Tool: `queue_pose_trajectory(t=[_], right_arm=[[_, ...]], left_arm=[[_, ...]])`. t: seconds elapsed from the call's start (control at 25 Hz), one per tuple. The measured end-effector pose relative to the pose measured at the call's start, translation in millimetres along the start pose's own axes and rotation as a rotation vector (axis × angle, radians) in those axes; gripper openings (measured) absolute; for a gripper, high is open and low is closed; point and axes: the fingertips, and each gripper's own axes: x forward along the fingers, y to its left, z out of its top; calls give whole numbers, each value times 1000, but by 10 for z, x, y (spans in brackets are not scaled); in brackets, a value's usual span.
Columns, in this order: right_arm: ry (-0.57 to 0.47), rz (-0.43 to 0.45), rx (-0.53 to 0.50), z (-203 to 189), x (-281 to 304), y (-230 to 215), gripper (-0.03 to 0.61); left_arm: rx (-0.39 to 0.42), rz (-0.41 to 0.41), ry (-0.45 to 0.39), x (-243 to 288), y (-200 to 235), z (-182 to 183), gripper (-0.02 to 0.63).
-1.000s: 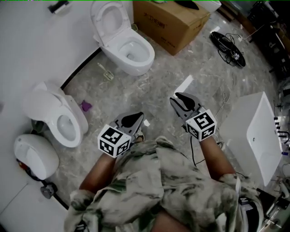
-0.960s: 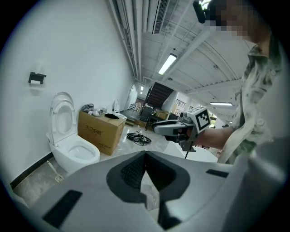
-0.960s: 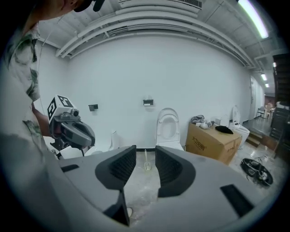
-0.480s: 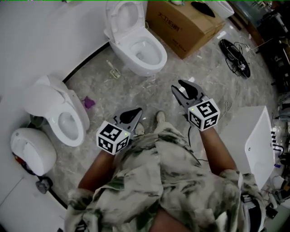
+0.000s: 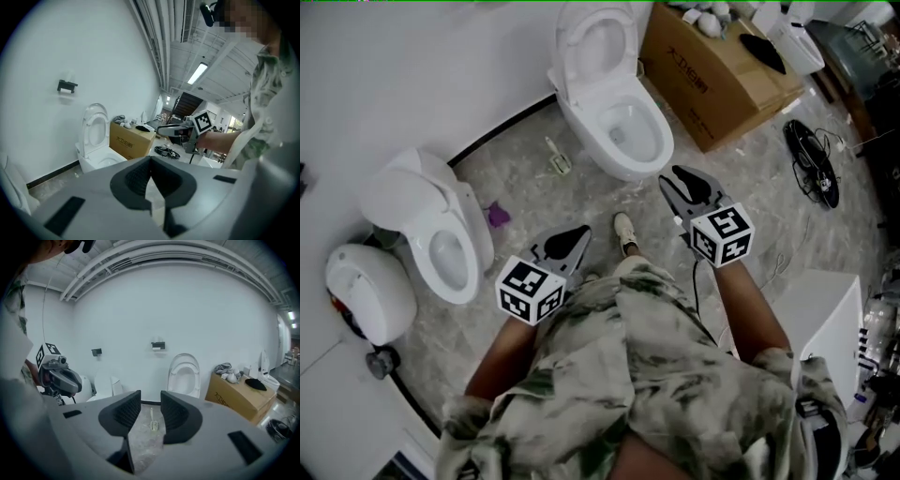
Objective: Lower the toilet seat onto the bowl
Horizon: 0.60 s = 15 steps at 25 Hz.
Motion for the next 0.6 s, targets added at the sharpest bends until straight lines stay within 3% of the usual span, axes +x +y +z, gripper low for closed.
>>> queue_pose_trajectory(t=[0.6], right_arm=[[12,160,-29,611,1337,-1773,144]], left_arm=[[-68,192,-9,1308,742,1046,22]])
